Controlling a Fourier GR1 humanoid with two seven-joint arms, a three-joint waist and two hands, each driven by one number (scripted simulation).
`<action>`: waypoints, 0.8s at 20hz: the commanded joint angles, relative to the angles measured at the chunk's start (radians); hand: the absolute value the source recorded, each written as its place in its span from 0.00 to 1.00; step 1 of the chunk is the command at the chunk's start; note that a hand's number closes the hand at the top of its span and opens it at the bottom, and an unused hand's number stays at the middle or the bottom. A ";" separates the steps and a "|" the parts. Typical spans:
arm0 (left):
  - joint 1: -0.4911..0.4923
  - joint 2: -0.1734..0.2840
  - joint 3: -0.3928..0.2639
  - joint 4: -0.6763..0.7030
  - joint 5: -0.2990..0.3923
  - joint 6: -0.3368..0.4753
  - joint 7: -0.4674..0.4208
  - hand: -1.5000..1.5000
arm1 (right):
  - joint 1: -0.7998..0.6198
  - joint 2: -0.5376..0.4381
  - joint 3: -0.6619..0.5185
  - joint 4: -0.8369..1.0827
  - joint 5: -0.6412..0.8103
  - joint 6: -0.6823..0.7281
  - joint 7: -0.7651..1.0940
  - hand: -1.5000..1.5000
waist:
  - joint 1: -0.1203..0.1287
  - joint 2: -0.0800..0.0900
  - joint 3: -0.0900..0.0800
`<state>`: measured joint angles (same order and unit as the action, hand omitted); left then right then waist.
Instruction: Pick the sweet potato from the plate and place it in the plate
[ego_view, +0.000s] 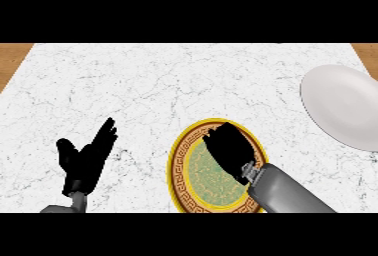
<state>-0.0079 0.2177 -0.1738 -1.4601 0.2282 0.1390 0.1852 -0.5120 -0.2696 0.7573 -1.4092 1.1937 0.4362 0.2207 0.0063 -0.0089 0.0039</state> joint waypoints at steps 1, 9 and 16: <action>0.057 -0.025 -0.021 0.014 -0.011 -0.013 0.001 0.50 | -0.051 0.013 -0.041 0.109 0.042 -0.048 -0.081 1.00 | 0.003 0.010 -0.004; 0.045 -0.024 0.012 0.019 -0.007 0.005 -0.008 0.50 | 0.041 0.204 -0.456 0.120 -0.044 -0.173 0.405 1.00 | -0.049 0.027 0.002; 0.019 -0.034 -0.011 0.014 -0.013 -0.005 0.010 0.50 | -0.120 0.268 -0.564 0.100 0.089 -0.607 0.754 1.00 | 0.022 0.026 -0.003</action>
<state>0.0111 0.2029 -0.1603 -1.4846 0.2170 0.1368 0.1668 -0.5573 -0.0310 0.2454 -1.3207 1.2073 0.0298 0.8107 0.0023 0.0085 0.0091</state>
